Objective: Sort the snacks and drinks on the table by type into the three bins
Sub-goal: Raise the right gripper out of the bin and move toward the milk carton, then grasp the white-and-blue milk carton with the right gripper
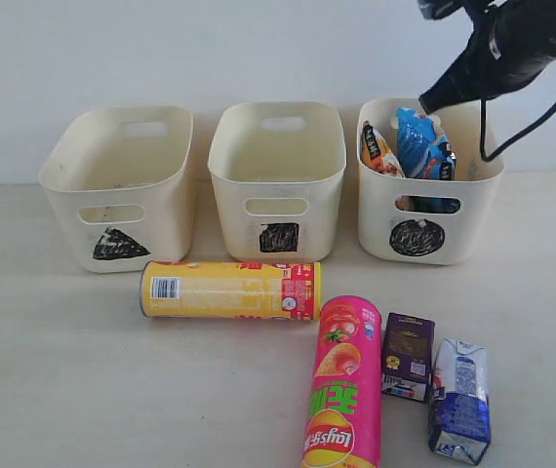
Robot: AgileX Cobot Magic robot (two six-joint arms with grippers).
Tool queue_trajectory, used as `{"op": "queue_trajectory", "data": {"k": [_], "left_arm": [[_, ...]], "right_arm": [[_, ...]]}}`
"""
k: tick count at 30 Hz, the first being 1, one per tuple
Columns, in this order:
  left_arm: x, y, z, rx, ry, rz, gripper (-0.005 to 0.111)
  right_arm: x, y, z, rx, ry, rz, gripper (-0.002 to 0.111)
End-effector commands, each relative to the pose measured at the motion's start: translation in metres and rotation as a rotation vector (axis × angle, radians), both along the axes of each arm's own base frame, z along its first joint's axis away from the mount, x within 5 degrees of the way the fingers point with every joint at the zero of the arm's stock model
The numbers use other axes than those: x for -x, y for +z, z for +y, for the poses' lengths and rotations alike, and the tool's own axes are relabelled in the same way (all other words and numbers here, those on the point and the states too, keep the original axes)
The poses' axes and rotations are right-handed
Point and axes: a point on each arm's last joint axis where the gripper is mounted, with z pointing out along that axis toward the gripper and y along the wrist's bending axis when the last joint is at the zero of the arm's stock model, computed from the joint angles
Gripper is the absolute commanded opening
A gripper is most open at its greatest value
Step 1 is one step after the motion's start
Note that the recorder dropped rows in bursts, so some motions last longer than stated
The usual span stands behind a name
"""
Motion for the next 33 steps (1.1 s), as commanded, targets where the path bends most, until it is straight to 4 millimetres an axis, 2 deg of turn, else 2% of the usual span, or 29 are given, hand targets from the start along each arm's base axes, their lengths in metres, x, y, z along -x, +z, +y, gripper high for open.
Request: {"op": "queue_trajectory", "data": {"k": [1, 4, 8, 11, 15, 18, 21, 24, 25, 26, 33], "left_arm": [[0.000, 0.001, 0.000, 0.006, 0.005, -0.009, 0.004], [0.000, 0.001, 0.000, 0.006, 0.005, -0.009, 0.004], [0.000, 0.001, 0.000, 0.006, 0.005, -0.009, 0.004], [0.000, 0.001, 0.000, 0.006, 0.005, -0.009, 0.004], [0.000, 0.001, 0.000, 0.006, 0.005, -0.009, 0.004], [0.000, 0.001, 0.000, 0.006, 0.005, -0.009, 0.004], [0.000, 0.001, 0.000, 0.006, 0.005, -0.009, 0.004], [0.000, 0.001, 0.000, 0.006, 0.005, -0.009, 0.004], [0.000, 0.001, 0.000, 0.006, 0.005, -0.009, 0.004], [0.000, 0.001, 0.000, 0.006, 0.005, -0.009, 0.004], [0.000, 0.001, 0.000, 0.006, 0.005, -0.009, 0.004]], "right_arm": [[0.019, -0.006, -0.001, 0.133, -0.009, 0.224, 0.000], [0.031, -0.019, -0.001, 0.108, 0.028, 0.424, 0.000], [0.042, -0.028, -0.004, -0.029, 0.017, 0.598, 0.000], [0.052, -0.031, -0.002, -0.098, 0.007, 0.650, 0.000], [0.071, -0.033, -0.001, -0.204, 0.015, 0.611, 0.001], [0.090, -0.036, -0.002, -0.268, 0.009, 0.608, 0.013], [0.104, -0.043, -0.002, -0.330, -0.009, 0.649, 0.035], [0.115, -0.059, 0.000, -0.383, -0.028, 0.723, 0.064], [0.119, -0.065, 0.001, -0.408, -0.035, 0.746, 0.070], [0.122, -0.071, 0.002, -0.425, -0.039, 0.762, 0.072], [0.143, -0.112, -0.001, -0.467, -0.076, 0.802, 0.070]]}}
